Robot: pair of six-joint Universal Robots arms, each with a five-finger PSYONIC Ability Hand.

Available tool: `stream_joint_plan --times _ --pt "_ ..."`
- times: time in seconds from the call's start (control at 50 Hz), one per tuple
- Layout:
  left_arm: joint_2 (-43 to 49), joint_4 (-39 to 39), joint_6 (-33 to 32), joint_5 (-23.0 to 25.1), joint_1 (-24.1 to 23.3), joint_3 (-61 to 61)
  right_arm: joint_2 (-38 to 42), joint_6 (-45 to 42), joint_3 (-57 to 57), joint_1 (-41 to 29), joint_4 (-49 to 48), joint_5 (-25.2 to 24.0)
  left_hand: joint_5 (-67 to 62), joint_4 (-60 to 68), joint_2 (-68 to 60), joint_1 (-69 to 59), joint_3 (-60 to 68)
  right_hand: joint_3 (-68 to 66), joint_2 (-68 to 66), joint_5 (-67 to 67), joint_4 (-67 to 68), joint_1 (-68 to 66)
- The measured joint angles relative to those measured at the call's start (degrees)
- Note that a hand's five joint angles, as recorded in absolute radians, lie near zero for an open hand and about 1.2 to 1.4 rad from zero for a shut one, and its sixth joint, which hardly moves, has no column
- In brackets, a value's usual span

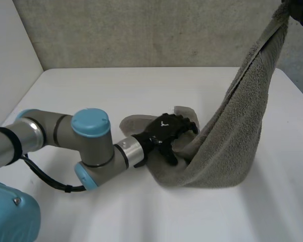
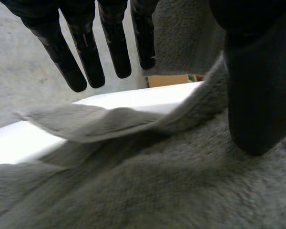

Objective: Fold the towel.

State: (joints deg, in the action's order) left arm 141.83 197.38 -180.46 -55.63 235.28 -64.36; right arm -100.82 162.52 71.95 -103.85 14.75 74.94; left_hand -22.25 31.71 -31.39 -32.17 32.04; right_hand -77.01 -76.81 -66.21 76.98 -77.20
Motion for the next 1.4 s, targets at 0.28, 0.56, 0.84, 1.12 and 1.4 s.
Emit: stream_joint_plan --times 0.28,0.56,0.84,1.12,1.4 --pt "-0.7 0.4 3.3 -7.2 -2.4 1.7 -0.1 -0.4 2.4 0.7 -0.5 -0.1 -45.4 45.9 -46.1 -45.3 46.4 0.0 0.0 0.0 0.0 0.0" --pt "-17.3 4.0 -3.4 -23.3 10.8 -7.2 2.2 -3.9 7.1 2.5 0.0 -2.2 -45.7 45.9 -46.1 -45.3 46.7 0.0 0.0 0.0 0.0 0.0" --pt "-38.6 4.1 -7.2 -18.2 13.6 -33.4 11.9 -8.8 10.4 0.2 6.6 -5.7 -45.9 45.9 -46.2 -45.3 47.0 0.0 0.0 0.0 0.0 0.0" --pt "-32.7 4.7 -16.1 -18.2 14.2 -41.1 27.0 -19.7 9.7 -4.8 9.5 -2.9 -45.9 45.9 -46.3 -45.3 47.0 0.0 0.0 0.0 0.0 0.0" --pt "-21.7 17.5 -21.8 -22.2 12.3 -7.6 34.5 -14.9 -12.7 -11.0 -18.2 1.2 -45.9 46.1 -46.4 -45.5 47.2 0.0 -0.1 -0.2 0.0 0.0"
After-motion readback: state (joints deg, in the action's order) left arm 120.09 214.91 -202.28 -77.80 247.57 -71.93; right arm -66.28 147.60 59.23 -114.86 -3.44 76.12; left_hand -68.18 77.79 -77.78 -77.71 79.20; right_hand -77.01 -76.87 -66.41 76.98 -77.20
